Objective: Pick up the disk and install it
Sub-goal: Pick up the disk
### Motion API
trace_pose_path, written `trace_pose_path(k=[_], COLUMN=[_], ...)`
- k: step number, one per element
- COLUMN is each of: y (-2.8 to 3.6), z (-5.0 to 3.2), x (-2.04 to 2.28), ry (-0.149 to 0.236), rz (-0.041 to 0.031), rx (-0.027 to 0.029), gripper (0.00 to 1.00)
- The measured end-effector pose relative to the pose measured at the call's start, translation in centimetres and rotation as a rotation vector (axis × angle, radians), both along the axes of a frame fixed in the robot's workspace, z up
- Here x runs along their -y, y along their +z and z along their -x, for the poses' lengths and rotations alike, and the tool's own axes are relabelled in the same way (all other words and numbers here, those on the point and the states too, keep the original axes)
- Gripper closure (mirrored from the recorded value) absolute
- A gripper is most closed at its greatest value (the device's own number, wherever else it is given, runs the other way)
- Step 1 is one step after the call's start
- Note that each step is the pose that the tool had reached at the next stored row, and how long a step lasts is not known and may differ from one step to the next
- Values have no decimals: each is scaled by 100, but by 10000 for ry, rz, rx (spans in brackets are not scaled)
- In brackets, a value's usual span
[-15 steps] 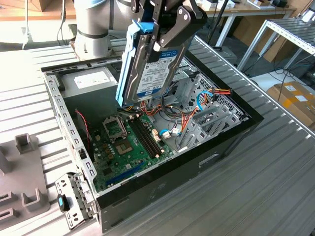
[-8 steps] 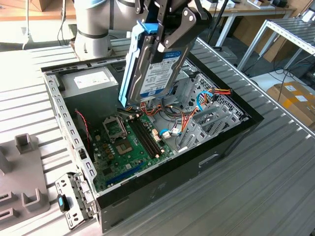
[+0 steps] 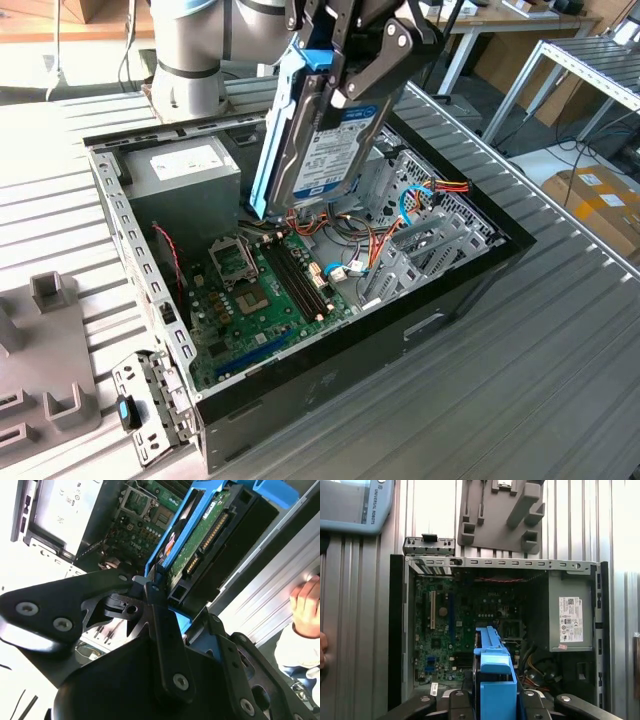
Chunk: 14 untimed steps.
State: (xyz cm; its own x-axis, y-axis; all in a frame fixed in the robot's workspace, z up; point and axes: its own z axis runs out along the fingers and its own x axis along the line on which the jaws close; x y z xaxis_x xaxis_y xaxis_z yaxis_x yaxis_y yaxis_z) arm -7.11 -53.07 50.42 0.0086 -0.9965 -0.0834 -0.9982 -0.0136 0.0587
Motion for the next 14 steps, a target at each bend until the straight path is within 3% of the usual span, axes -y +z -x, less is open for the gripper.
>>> trace_pose_path(k=[14], y=[-3], z=[-116], x=[73], ry=[0], rz=[0], rx=[0], gripper=[63])
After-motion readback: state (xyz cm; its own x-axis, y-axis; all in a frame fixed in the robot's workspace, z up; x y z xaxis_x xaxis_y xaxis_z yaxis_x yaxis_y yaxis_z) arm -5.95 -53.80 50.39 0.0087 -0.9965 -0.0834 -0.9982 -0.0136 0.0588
